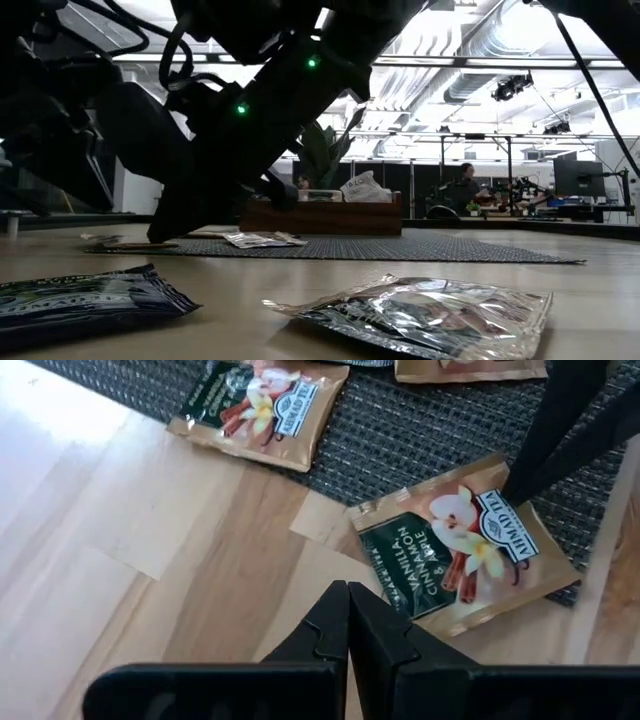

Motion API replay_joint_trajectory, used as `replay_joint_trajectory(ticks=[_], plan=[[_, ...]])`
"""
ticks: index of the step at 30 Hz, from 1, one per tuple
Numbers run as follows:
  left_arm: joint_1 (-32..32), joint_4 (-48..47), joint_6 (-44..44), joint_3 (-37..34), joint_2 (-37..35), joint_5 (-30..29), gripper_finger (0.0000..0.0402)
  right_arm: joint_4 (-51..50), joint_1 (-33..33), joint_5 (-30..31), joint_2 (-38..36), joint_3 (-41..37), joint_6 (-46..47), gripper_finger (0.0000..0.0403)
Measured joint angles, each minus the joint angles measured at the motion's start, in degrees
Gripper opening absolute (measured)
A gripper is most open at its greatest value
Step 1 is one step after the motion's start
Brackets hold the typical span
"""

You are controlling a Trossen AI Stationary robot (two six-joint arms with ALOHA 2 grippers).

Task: Pick & Place Tea
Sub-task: Put the brown tea bag into the middle section of the wooden organizer

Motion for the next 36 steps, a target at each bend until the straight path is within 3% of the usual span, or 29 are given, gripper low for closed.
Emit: replay_joint_trajectory(ticks=[6, 16, 22, 36], plan=[[0.00, 0.04, -4.03, 0.01, 0.00, 1.29, 0.0020, -0.42, 0.27, 1.35, 0.15, -0.04, 0.02, 0.0000], [0.34, 0.22, -12.40, 0.02, 0.00, 4.35, 0.0131, -0.66, 0.48, 1.94, 0.26, -0.15, -0.92, 0.0000], [6.17, 0.28, -11.18, 0.02, 0.00, 14.39, 0.0164, -0.65, 0.96, 2.57, 0.28, -0.19, -1.70, 0.0000], [20.38, 6.45, 2.13, 0.02, 0.00, 33.90, 0.0166, -0.84, 2.01, 3.31, 0.32, -0.28, -2.18, 0.0000]])
